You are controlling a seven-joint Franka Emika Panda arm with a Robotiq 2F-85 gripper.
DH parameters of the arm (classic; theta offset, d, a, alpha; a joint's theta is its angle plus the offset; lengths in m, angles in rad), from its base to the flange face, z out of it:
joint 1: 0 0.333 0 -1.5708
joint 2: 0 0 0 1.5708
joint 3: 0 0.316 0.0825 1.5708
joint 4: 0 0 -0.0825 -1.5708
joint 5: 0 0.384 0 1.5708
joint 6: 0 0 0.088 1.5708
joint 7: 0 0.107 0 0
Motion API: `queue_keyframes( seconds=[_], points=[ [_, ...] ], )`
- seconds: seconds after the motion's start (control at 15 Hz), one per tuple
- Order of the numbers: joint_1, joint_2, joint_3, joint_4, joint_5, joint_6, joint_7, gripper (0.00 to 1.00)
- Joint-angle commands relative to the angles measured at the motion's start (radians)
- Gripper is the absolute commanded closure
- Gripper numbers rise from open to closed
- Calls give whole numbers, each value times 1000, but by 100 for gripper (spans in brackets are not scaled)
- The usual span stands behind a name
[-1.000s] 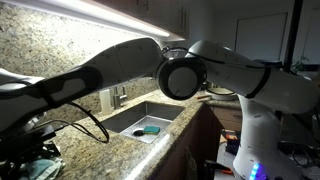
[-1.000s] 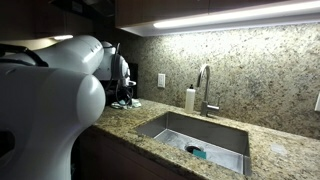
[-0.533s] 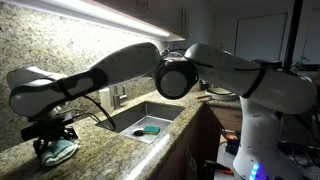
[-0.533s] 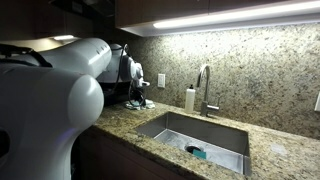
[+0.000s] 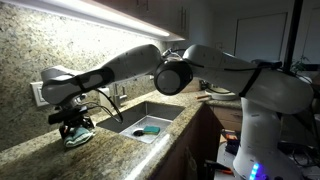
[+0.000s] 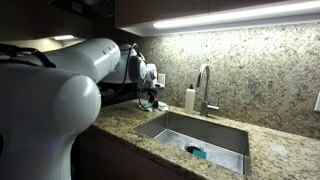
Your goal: Use the towel to wipe the surface
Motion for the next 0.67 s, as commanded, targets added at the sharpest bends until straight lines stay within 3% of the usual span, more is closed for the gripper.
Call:
queue_keyframes(
  seconds=[0.0, 0.2, 0.6],
  points=[
    [-46, -11, -10, -25, 27, -37, 66, 90],
    [-60, -5, -3, -7, 44, -60, 94, 90],
    [3, 30, 19, 73, 46, -84, 88, 90]
  ],
)
